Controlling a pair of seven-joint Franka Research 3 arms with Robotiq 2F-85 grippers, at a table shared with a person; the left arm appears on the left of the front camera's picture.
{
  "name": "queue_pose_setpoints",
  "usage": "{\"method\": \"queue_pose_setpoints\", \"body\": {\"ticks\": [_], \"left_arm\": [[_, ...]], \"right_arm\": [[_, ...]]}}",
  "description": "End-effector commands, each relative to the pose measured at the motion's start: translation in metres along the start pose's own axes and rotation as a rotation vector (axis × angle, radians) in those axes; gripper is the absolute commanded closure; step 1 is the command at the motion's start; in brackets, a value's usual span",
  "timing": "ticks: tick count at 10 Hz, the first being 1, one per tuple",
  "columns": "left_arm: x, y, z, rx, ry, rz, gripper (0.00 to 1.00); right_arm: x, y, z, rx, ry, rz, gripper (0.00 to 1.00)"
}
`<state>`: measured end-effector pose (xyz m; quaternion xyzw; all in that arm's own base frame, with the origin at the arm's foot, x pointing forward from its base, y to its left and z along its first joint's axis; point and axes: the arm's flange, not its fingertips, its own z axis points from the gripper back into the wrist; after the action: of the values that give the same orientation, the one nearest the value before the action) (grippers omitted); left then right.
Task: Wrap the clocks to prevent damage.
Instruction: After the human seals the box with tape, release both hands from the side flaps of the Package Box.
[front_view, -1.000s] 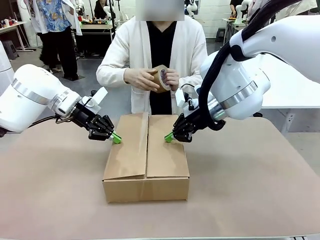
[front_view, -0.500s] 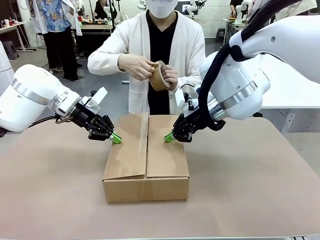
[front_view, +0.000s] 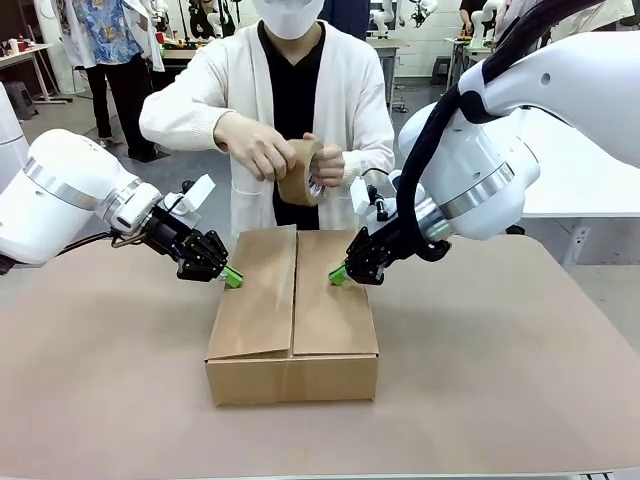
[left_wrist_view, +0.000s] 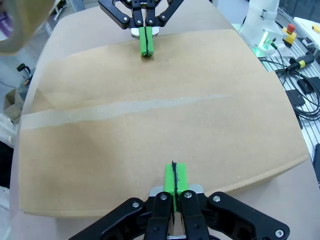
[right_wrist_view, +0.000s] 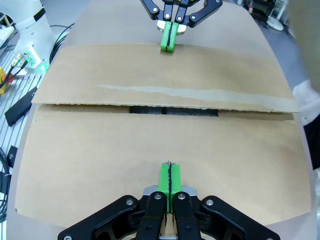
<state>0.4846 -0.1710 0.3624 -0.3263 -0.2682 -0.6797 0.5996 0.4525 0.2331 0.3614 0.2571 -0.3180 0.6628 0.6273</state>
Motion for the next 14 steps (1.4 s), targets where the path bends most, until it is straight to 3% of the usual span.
{"method": "queue_pose_setpoints", "body": {"ticks": [1,14], "left_arm": [[-0.0044,0.0008,-0.0036,-0.005,-0.012,0.006,0.99],[-0.0044,0.0008,-0.0036,-0.005,-0.012,0.006,0.99]], "right_arm": [[-0.0042,0.0018,-0.0034,-0.001,-0.003,-0.013,0.99],[-0.0042,0.0018,-0.0034,-0.001,-0.003,-0.013,0.99]]}}
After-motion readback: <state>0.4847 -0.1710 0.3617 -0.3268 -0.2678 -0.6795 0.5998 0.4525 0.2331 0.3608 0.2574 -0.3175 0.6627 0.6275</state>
